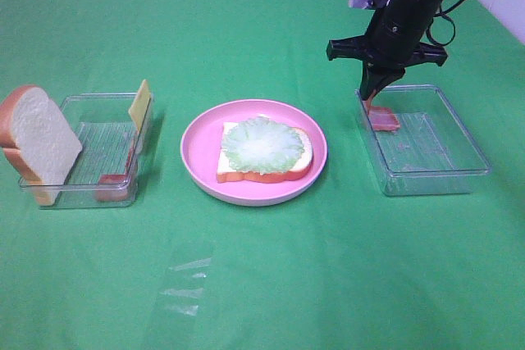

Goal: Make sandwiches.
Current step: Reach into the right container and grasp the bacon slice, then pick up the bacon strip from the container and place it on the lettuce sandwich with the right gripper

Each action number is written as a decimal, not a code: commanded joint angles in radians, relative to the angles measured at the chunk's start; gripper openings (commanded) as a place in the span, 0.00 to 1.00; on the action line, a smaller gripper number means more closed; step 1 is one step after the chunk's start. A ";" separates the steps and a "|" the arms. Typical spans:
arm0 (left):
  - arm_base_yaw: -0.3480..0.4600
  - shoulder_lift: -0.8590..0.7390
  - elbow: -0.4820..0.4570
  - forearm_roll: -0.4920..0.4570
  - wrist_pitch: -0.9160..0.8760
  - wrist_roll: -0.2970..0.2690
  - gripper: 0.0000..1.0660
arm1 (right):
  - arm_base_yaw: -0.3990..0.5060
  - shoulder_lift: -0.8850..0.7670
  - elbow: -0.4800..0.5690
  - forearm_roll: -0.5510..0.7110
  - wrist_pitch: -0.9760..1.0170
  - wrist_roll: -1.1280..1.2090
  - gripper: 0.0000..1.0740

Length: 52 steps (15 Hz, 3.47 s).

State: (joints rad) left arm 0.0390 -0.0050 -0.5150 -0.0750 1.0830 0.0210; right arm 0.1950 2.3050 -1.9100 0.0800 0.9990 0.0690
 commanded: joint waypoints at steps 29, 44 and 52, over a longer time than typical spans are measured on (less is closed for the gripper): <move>-0.001 -0.019 0.000 0.000 -0.010 -0.003 0.96 | 0.117 -0.273 0.279 0.969 0.069 -0.587 0.00; -0.001 -0.019 0.000 0.000 -0.010 -0.003 0.96 | 0.197 -0.118 0.277 0.841 -0.216 -0.611 0.00; -0.001 -0.019 0.000 0.000 -0.010 -0.003 0.96 | 0.196 -0.122 0.277 0.551 -0.220 -0.507 0.00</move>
State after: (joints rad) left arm 0.0390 -0.0050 -0.5150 -0.0750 1.0830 0.0210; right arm 0.3920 2.1850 -1.6350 0.6490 0.7830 -0.4510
